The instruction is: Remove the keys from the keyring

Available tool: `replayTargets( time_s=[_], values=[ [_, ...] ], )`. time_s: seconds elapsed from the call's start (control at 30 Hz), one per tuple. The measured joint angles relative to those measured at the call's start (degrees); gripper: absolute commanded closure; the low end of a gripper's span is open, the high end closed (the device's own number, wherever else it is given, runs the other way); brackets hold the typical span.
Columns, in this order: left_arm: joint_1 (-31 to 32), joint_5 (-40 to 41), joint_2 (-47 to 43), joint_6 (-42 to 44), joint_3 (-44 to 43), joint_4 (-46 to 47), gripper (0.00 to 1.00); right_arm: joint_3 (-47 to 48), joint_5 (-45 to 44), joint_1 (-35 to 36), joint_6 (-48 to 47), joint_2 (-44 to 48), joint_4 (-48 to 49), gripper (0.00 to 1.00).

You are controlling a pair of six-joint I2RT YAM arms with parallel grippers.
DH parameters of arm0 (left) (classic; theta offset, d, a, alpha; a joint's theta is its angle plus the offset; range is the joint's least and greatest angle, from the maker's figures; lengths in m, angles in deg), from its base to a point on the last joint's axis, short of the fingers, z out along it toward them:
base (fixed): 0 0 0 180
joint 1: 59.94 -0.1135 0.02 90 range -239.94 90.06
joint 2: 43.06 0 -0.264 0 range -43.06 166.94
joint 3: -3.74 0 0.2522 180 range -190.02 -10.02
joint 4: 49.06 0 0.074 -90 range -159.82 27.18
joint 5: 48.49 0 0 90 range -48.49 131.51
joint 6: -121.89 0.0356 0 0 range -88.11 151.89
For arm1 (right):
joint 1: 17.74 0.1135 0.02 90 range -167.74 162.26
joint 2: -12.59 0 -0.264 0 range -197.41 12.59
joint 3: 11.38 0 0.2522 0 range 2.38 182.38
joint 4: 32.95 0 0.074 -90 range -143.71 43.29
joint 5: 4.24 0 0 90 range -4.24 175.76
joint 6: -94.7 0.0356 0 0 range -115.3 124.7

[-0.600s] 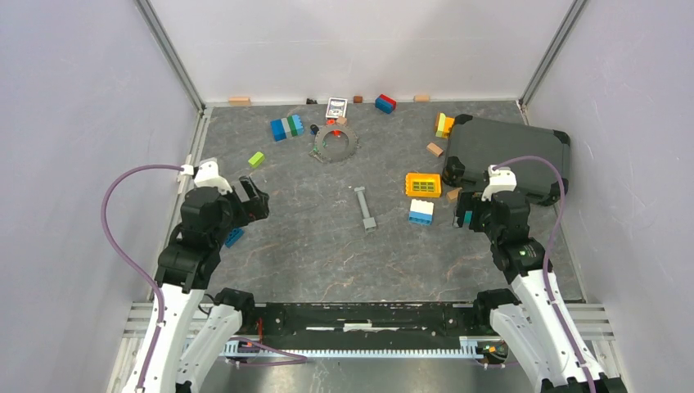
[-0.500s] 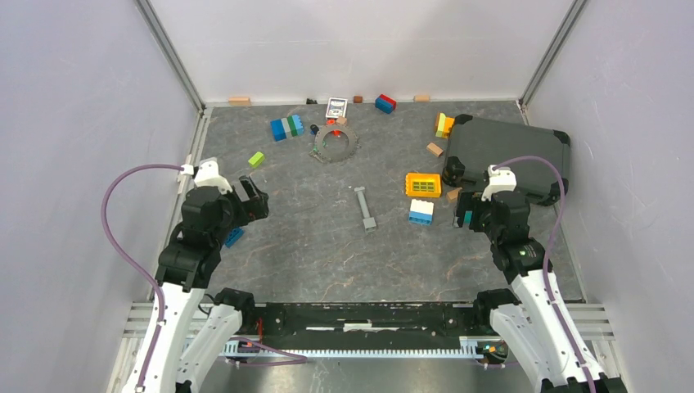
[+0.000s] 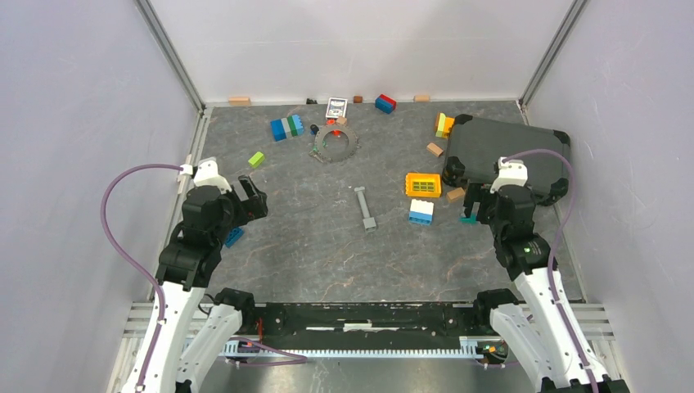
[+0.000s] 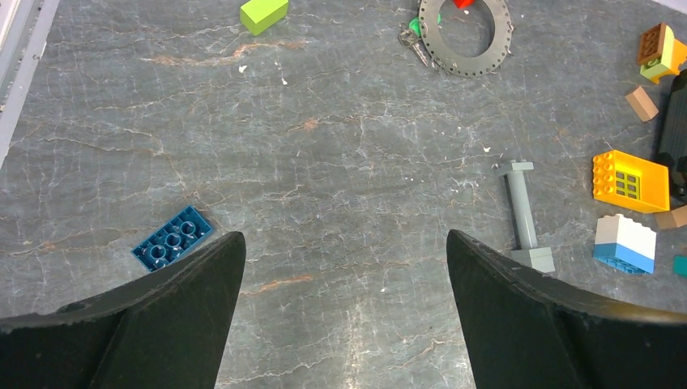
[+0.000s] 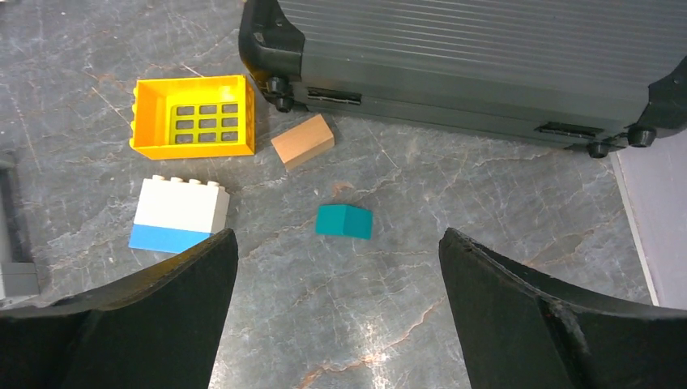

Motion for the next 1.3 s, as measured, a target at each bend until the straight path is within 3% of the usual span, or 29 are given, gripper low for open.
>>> replayTargets(
  time_s=[0.37, 0.57, 0.8, 1.03, 1.3],
  values=[
    [0.0, -0.1, 0.0, 0.0, 0.0, 0.0, 0.0, 1.1, 10.4, 0.0, -1.8, -2.3, 2.0, 0.02],
    [0.0, -0.3, 0.2, 0.0, 0.0, 0.0, 0.0, 1.4, 17.1, 3.8, 0.7, -10.3, 9.2, 0.01],
    [0.0, -1.7, 1.2, 0.0, 0.0, 0.0, 0.0, 13.3, 17.1, 19.8, 1.1, -30.9, 18.6, 0.01],
    [0.0, -2.1, 1.9, 0.0, 0.0, 0.0, 0.0, 28.9, 18.2, 21.0, -1.6, -54.2, 29.9, 0.07],
    [0.0, -3.5, 3.0, 0.0, 0.0, 0.1, 0.0, 53.7, 24.0, 20.5, -8.3, -79.2, 29.2, 0.11]
  ],
)
